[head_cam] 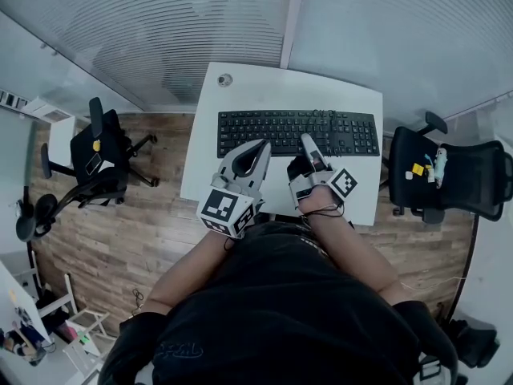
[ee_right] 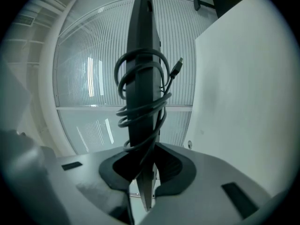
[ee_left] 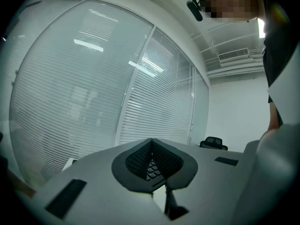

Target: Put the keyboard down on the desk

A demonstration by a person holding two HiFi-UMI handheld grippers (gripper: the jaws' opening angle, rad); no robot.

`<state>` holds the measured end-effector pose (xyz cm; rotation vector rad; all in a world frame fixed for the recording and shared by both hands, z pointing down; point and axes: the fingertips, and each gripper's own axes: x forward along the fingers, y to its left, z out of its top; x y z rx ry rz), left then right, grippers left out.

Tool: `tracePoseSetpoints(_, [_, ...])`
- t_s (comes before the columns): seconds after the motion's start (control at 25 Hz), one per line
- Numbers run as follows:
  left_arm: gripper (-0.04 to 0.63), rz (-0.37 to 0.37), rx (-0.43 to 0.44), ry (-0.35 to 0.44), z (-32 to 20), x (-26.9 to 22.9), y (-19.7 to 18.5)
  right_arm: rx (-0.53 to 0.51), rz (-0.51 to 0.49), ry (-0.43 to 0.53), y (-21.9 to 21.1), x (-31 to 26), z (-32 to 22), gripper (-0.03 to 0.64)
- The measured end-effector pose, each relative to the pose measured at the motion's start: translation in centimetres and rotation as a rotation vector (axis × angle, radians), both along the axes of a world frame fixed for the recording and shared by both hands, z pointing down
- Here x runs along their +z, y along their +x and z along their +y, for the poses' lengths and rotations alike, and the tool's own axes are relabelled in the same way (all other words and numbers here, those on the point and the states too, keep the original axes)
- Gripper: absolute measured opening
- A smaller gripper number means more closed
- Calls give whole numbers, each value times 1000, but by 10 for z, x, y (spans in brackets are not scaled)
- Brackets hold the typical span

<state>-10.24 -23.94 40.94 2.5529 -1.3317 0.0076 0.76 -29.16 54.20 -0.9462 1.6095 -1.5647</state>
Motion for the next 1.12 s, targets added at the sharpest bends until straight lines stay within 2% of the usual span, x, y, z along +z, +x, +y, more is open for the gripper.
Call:
tracePoseSetpoints(0.76, [14, -35, 47, -116, -49, 54, 42, 27, 5, -117, 39, 73, -27, 86])
tracePoseSetpoints(1.12, [14, -47, 61, -172, -63, 79, 49, 3, 55, -180, 50, 120, -27, 86])
